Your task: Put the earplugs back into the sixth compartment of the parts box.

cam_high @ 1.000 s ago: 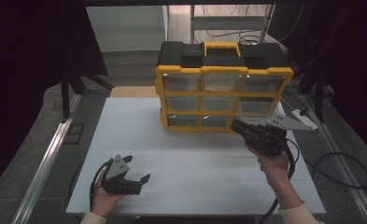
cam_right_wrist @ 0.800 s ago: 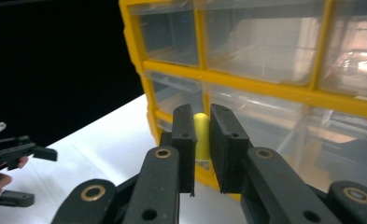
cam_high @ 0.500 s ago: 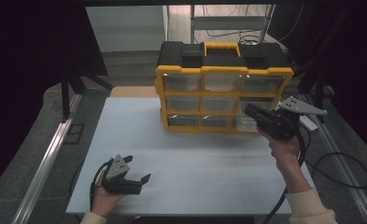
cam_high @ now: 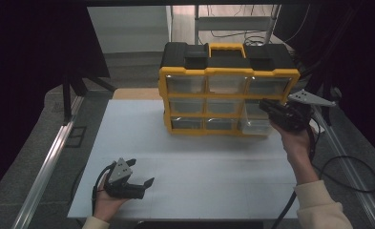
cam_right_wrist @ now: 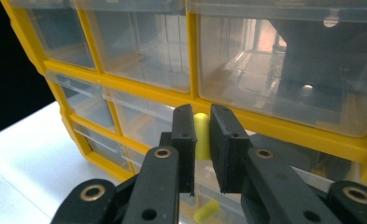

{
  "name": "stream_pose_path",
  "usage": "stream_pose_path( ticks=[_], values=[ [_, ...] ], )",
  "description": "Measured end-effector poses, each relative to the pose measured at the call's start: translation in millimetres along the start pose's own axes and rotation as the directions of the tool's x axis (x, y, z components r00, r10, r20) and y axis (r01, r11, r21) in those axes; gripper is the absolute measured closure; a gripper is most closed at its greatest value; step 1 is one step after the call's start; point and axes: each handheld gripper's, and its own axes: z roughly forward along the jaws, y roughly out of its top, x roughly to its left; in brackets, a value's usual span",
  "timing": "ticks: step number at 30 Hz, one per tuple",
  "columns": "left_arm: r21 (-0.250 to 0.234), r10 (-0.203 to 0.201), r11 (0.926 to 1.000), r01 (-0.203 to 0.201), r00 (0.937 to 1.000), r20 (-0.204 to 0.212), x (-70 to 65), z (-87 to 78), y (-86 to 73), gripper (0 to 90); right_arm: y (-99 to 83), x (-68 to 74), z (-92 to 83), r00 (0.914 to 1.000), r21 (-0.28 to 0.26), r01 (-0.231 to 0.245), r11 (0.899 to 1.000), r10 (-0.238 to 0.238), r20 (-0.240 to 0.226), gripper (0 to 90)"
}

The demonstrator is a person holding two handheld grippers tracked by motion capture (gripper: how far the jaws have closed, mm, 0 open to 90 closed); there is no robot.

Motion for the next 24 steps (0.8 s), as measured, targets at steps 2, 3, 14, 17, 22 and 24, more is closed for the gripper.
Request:
stream_pose_path(
  ticks=[2, 3, 14, 17, 22, 24],
  values=[
    [0.003, -0.001, 1.0, 0.001, 1.0, 0.002, 0.1, 0.1, -0.2, 6.5, -0.4, 0.7, 1.4, 0.9999, 0.007, 0.011, 1.0, -0.011, 0.008, 79.1],
    [0.004, -0.001, 1.0, 0.001, 1.0, 0.003, 0.1, 0.1, -0.3, 6.4, -0.5, 1.5, 2.0, 0.9997, 0.015, 0.019, 1.0, -0.019, 0.017, 77.1],
    [0.012, -0.003, 0.9999, 0.002, 0.9999, 0.011, 0.4, 1.4, -0.7, 6.3, -7.6, 17.8, -7.2, 0.9977, 0.06, 0.063, 0.996, -0.065, 0.021, 33.1],
    [0.015, -0.001, 0.9999, 0.001, 0.9999, 0.014, 0.0, 1.5, -0.7, 6.3, -11.3, 23.8, -13.3, 0.9972, 0.061, 0.075, 0.995, -0.075, -0.006, 31.4],
    [0.017, -0.001, 0.9999, 0.0, 0.9999, 0.014, 0.0, 1.3, -0.7, 6.3, -29.2, 34.6, -31.5, 0.9937, 0.053, 0.071, 0.996, -0.066, -0.09, 30.5],
    [0.014, -0.001, 0.9999, 0.001, 0.9999, 0.013, 0.1, 1.5, -0.8, 6.3, -36.9, 37.4, -36.0, 0.9922, 0.048, 0.068, 0.996, -0.063, -0.108, 30.4]
  ],
)
